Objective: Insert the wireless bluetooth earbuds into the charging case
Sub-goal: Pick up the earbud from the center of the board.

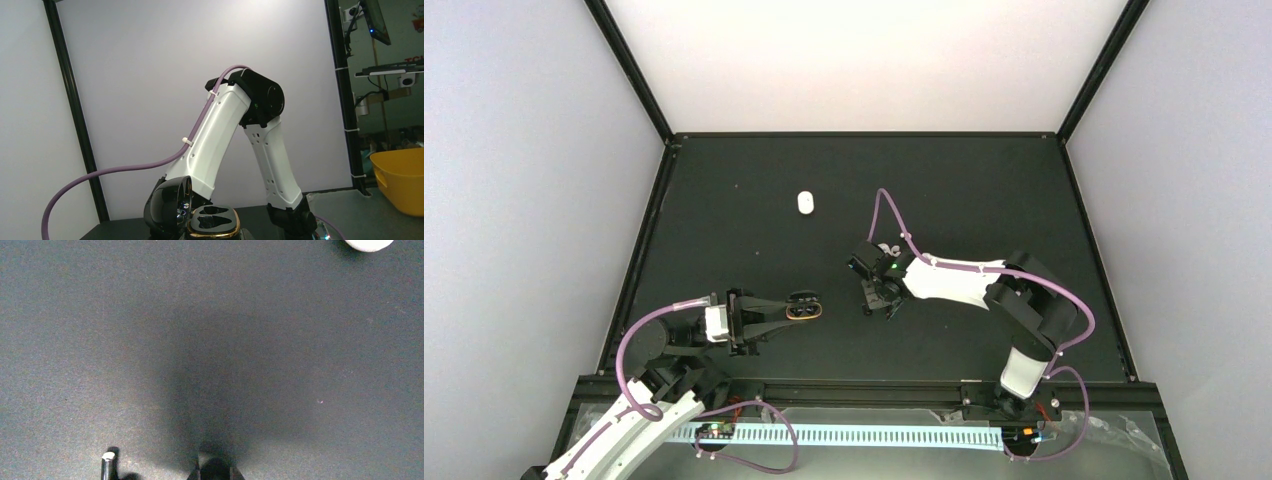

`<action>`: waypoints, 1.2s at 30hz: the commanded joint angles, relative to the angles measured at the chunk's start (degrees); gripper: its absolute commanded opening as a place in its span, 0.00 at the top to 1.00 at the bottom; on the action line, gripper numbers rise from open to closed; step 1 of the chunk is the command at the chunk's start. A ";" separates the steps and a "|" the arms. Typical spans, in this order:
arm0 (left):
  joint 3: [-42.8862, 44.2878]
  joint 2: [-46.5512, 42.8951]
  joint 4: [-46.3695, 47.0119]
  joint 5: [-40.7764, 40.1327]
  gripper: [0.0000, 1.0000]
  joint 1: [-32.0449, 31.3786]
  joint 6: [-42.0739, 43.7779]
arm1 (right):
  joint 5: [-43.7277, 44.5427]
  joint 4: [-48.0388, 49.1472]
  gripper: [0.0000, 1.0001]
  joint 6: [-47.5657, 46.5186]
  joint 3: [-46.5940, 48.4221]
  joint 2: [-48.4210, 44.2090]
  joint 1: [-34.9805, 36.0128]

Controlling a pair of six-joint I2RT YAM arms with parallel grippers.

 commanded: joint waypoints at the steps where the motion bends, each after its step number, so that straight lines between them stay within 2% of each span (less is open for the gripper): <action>1: 0.78 0.37 0.16 -0.11 0.98 -0.16 0.22 | -0.49 0.90 0.93 0.28 -1.95 0.95 -0.30; 5: 0.78 0.36 0.07 -0.07 0.98 -0.20 0.18 | -0.19 1.39 0.99 0.53 -2.65 0.04 -0.31; 12: 0.83 0.28 0.06 -0.16 0.98 -0.20 0.36 | 0.75 2.24 0.99 1.04 -4.04 -4.68 -0.26; 20: 3.65 1.33 1.48 -1.01 0.98 -0.20 0.36 | 3.66 4.99 0.99 -1.94 -2.80 -23.57 -0.21; 25: 6.05 4.16 4.95 -1.78 0.98 -0.30 0.06 | 3.36 10.85 0.99 -7.91 -0.16 -38.48 0.17; 29: 7.43 8.26 10.25 -2.25 0.98 -0.28 -0.61 | 1.44 20.97 0.99 -16.41 0.15 -49.40 2.86; 36: 8.84 17.64 21.51 -1.89 0.98 -0.25 -3.75 | 1.72 28.77 0.99 -30.97 5.80 -53.76 13.44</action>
